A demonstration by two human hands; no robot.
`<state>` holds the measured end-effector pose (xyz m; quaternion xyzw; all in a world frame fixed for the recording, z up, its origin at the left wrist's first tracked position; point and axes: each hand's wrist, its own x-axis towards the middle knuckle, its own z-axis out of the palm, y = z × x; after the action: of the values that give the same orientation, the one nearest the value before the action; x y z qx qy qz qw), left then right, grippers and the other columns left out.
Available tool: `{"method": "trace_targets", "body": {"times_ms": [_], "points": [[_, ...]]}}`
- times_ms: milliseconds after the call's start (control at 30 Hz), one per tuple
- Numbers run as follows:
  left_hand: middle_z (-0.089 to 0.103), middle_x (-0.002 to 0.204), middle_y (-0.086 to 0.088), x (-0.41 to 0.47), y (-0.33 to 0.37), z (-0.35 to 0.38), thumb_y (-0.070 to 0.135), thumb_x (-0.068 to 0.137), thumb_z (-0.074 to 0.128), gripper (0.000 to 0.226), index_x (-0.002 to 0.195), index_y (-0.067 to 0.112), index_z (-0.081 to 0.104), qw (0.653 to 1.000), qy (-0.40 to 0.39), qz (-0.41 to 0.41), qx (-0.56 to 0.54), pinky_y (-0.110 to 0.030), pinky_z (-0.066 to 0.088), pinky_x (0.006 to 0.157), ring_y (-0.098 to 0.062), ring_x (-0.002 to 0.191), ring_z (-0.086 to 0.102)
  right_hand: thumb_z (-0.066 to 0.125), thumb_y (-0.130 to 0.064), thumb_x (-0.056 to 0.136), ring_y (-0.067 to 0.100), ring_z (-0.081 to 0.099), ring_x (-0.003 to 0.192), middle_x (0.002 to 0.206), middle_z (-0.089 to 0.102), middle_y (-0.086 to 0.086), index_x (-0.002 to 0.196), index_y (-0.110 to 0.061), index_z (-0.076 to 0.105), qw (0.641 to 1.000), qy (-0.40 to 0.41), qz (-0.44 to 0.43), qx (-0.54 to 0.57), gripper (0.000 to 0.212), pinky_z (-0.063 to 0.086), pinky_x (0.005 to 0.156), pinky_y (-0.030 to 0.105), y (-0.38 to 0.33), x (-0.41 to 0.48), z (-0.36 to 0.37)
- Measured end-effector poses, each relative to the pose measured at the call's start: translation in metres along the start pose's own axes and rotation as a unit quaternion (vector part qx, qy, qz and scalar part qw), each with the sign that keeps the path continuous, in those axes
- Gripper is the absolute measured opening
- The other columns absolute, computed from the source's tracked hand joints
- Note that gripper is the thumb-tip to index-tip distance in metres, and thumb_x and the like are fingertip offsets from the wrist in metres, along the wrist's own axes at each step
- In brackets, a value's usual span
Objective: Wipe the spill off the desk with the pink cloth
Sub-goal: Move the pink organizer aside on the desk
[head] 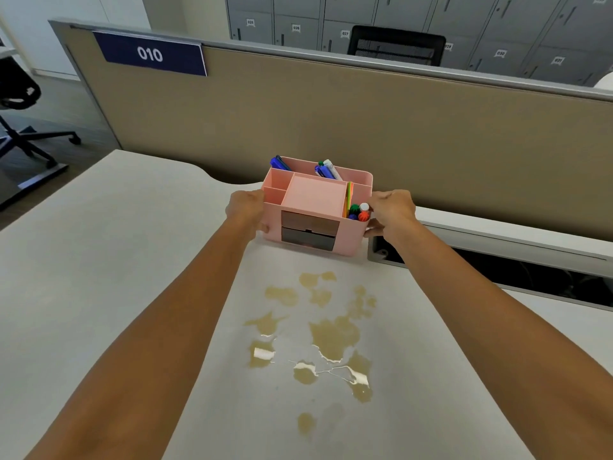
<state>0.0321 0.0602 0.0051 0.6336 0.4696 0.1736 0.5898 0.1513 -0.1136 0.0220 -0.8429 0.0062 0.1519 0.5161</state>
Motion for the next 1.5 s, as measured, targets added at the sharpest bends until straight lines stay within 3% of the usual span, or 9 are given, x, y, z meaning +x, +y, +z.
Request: {"method": "trace_targets", "body": {"times_ms": [333, 533, 767, 1267, 1500], "points": [[0.058, 0.129, -0.011, -0.002, 0.000, -0.098, 0.022, 0.097, 0.049, 0.031, 0.126, 0.011, 0.052, 0.996, 0.085, -0.025, -0.018, -0.048, 0.052, 0.089, -0.036, 0.114, 0.057, 0.056, -0.020, 0.094, 0.029, 0.068, 0.074, 0.091, 0.062, 0.005, 0.113, -0.012, 0.068, 0.994, -0.081, -0.068, -0.023, 0.023, 0.061, 0.068, 0.046, -0.038, -0.044, 0.069], [0.055, 0.133, -0.011, -0.009, -0.018, -0.163, 0.013, 0.096, 0.050, 0.034, 0.130, 0.008, 0.052, 0.989, 0.133, -0.059, -0.032, -0.047, 0.050, 0.097, -0.035, 0.120, 0.054, 0.058, -0.021, 0.093, 0.029, 0.070, 0.073, 0.109, 0.068, 0.010, 0.115, -0.012, 0.065, 0.985, -0.131, -0.100, -0.049, 0.025, 0.061, 0.067, 0.045, -0.047, -0.079, 0.127], [0.052, 0.137, -0.010, -0.021, -0.033, -0.211, 0.012, 0.098, 0.045, 0.035, 0.132, 0.007, 0.050, 0.979, 0.177, -0.087, -0.052, -0.045, 0.050, 0.097, -0.033, 0.122, 0.052, 0.061, -0.022, 0.091, 0.028, 0.070, 0.081, 0.114, 0.067, 0.012, 0.114, -0.011, 0.064, 0.977, -0.160, -0.120, -0.070, 0.025, 0.061, 0.070, 0.040, -0.053, -0.113, 0.167], [0.050, 0.140, -0.008, -0.026, -0.059, -0.235, 0.016, 0.098, 0.044, 0.037, 0.135, 0.009, 0.047, 0.973, 0.194, -0.105, -0.070, -0.045, 0.048, 0.096, -0.032, 0.124, 0.052, 0.059, -0.024, 0.091, 0.028, 0.070, 0.086, 0.117, 0.066, 0.011, 0.117, -0.012, 0.062, 0.974, -0.162, -0.126, -0.097, 0.029, 0.061, 0.072, 0.037, -0.044, -0.134, 0.192], [0.048, 0.142, -0.007, -0.029, -0.063, -0.234, 0.022, 0.100, 0.041, 0.039, 0.138, 0.012, 0.043, 0.975, 0.188, -0.102, -0.067, -0.050, 0.047, 0.098, -0.035, 0.126, 0.049, 0.064, -0.027, 0.089, 0.022, 0.071, 0.077, 0.113, 0.070, 0.006, 0.117, -0.017, 0.066, 0.974, -0.141, -0.155, -0.089, 0.030, 0.061, 0.066, 0.035, -0.034, -0.133, 0.186]]}}
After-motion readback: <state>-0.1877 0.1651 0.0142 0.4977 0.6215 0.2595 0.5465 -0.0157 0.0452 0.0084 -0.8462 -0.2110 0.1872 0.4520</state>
